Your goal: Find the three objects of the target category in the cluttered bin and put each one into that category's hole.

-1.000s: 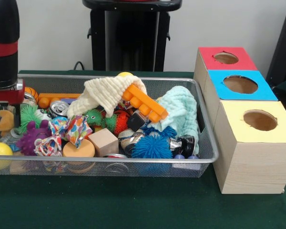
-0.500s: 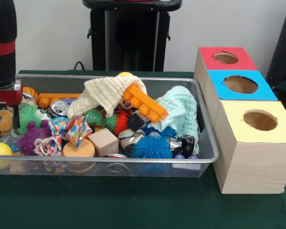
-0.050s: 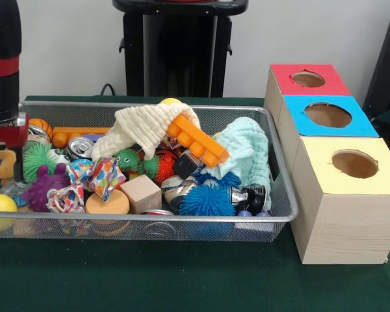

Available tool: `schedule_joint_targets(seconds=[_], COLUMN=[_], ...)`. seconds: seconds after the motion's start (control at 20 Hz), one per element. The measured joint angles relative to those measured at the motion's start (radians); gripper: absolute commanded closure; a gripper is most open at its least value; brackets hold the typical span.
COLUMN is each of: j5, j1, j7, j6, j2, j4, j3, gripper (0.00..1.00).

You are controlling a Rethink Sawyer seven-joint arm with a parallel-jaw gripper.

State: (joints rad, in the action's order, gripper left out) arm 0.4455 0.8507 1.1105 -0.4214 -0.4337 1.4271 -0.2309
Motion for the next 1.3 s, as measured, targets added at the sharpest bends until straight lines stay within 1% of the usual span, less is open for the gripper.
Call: schedule_joint_targets(seconds=[0.55,0.9,1.3], j5=[-0.008,-0.055,-0.062], j1=[-0.011,-0.034,-0.055], j7=[0.000,0.000,0.000], j6=[0.004,0.004,0.004], j2=[0.000,0.000,0.000], j4=[0.003,0.007,0.008], j3=[-0.002,-0.002,0.010], gripper=[0.00,0.00,0.00])
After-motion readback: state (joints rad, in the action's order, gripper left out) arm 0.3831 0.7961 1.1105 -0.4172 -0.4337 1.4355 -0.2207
